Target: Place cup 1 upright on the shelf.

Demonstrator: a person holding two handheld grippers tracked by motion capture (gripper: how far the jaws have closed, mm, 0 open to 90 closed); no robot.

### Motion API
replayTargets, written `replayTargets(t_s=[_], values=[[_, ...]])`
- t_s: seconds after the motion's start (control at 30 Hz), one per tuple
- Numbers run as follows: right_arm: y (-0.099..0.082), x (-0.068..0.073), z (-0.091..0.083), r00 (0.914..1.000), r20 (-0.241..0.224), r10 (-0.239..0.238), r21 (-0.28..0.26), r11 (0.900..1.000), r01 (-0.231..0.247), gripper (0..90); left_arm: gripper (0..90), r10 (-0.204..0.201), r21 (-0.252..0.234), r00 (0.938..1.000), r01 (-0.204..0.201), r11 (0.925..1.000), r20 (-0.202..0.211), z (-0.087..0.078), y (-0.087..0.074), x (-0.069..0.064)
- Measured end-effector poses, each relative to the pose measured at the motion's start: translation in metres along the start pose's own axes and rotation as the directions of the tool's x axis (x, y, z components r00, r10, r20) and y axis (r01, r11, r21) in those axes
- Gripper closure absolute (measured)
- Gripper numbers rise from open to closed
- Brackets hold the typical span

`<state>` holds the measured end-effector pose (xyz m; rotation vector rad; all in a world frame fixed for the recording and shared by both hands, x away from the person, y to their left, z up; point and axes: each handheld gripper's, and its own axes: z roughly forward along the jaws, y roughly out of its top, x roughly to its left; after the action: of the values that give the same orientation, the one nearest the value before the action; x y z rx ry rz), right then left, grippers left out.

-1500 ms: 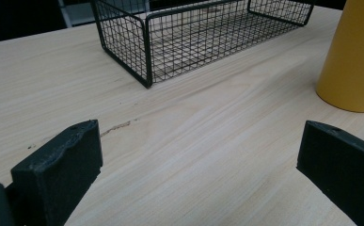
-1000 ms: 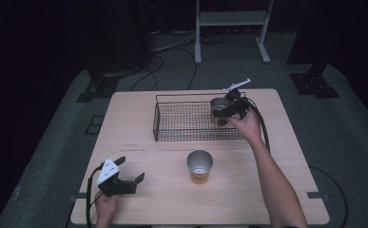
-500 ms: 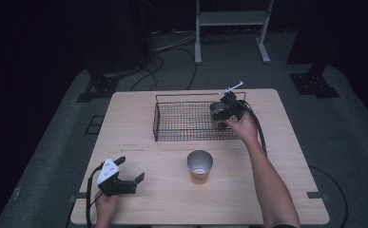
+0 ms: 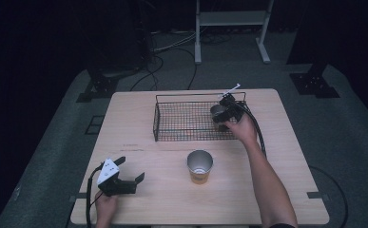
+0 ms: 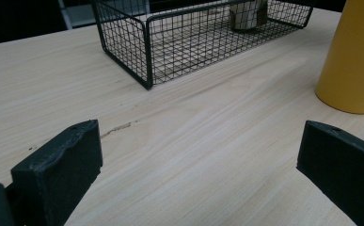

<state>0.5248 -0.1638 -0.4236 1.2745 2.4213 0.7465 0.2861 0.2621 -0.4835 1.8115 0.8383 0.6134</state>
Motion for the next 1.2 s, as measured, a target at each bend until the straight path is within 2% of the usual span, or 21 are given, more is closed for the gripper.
replayTargets(t_s=[0.4, 0.53, 0.67, 0.77, 1.2], values=[[-0.006, 0.0, 0.0, 0.9999, 0.006, -0.011, 0.003, 0.9999, 0.011, 17.4, 0.0, 0.0, 0.0, 1.0, 0.0, 1.0, 0.0, 0.0, 0.0, 0.0], [-0.009, -0.001, -0.001, 1.0, -0.002, -0.001, -0.009, 1.0, 0.001, 17.2, 0.0, 0.001, -0.001, 1.0, -0.001, 1.0, 0.0, 0.0, 0.0, 0.0], [-0.013, 0.0, -0.001, 1.0, 0.001, 0.003, -0.027, 0.9996, -0.003, 14.1, 0.0, 0.0, -0.001, 1.0, 0.0, 1.0, 0.001, 0.0, 0.0, 0.0], [-0.013, 0.001, -0.001, 1.0, 0.004, -0.002, -0.02, 0.9998, 0.002, 12.6, 0.0, 0.001, 0.0, 1.0, -0.001, 1.0, -0.001, 0.0, 0.0, 0.0], [-0.016, -0.002, -0.013, 0.9997, -0.009, 0.023, -0.096, 0.9951, -0.024, 6.2, 0.0, 0.001, -0.001, 1.0, -0.001, 1.0, -0.001, 0.0, 0.0, 0.0]])
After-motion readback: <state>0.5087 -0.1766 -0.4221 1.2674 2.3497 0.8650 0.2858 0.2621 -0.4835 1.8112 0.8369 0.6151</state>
